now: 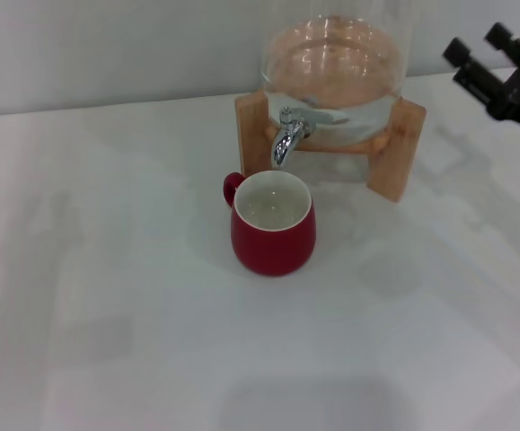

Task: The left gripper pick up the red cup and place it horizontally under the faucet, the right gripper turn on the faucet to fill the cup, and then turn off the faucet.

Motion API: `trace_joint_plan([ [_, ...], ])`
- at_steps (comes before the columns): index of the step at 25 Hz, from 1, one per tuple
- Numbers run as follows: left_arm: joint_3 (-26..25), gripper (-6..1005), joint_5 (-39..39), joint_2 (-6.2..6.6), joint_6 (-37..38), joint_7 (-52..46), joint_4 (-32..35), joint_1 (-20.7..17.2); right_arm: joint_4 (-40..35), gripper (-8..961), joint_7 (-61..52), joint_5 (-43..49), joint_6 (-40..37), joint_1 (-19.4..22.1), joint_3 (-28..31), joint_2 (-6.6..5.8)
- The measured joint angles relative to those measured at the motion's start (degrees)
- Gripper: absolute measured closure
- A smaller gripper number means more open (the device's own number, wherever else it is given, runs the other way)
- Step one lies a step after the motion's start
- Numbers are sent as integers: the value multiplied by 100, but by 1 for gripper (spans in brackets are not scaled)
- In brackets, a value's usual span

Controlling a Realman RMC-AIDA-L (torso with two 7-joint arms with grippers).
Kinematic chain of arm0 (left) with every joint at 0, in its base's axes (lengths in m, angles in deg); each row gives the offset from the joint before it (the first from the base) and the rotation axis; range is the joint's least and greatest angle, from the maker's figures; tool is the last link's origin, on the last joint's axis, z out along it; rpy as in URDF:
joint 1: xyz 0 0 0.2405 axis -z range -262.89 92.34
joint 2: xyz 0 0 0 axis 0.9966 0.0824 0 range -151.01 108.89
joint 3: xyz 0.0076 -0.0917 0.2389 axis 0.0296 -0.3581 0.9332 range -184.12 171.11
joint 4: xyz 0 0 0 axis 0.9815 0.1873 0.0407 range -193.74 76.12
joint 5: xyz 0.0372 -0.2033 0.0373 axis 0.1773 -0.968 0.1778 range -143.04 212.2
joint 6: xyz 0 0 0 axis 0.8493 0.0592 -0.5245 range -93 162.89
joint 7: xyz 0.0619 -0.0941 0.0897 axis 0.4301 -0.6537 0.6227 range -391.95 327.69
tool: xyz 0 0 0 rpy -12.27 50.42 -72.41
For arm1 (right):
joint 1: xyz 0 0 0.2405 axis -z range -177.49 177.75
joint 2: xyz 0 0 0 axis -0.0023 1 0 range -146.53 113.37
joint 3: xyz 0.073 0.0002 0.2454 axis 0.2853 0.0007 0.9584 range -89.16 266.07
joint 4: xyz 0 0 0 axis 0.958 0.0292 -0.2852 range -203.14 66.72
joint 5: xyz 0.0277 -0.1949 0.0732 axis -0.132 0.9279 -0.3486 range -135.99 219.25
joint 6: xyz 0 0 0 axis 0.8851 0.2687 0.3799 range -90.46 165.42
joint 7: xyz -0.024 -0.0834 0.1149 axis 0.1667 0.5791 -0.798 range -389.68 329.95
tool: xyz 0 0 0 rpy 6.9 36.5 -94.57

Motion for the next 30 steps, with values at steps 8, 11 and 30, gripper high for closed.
trace_joint_plan([
  [8,-1,577,-393,-4,13,16,4,-13,-54,129,654,0,713,-20,956,6],
  [11,-1,577,-597,-6,19,16,19,-18,-45,129,898,-9,869,-20,1443,47],
  [30,-1,577,-1291,-2,379,-26,7,-24,-1,129,1338,-76,1229,8,2351,117],
])
